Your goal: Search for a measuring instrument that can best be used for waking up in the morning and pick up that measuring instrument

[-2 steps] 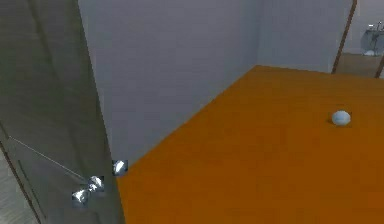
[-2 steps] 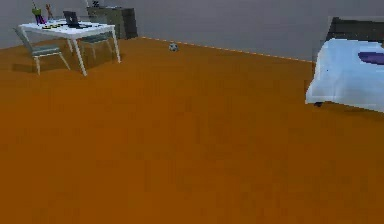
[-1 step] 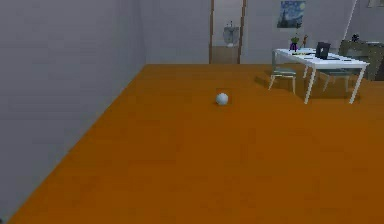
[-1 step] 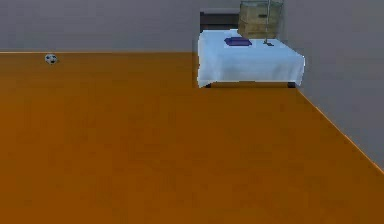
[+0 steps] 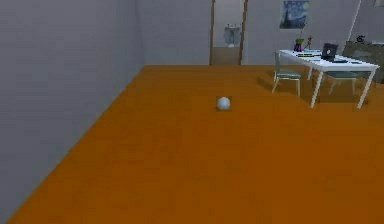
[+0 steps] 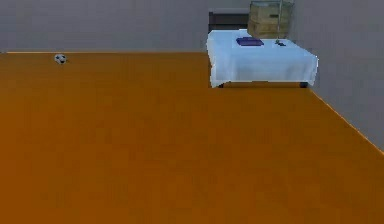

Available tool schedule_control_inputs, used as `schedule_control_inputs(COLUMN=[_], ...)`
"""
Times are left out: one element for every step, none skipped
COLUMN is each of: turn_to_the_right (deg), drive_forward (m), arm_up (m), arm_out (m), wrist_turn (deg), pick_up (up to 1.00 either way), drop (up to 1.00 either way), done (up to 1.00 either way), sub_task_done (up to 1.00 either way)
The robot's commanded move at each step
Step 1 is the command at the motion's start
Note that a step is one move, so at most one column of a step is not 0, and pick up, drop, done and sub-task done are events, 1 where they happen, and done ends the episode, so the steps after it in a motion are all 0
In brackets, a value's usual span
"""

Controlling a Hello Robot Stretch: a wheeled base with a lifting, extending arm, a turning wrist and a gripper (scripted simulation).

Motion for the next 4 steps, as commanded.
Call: schedule_control_inputs(turn_to_the_right=[45.0, 42.0, 0.0, -45.0], drive_forward=[0.0, 0.0, 0.1, 0.0], arm_up=[0.0, 0.0, 0.0, 0.0], arm_out=[0.0, 0.0, 0.0, 0.0], wrist_turn=[0.0, 0.0, 0.0, 0.0], pick_up=[0.0, 0.0, 0.0, 0.0], drop=[0.0, 0.0, 0.0, 0.0], done=[0.0, 0.0, 0.0, 0.0], sub_task_done=[0.0, 0.0, 0.0, 0.0])
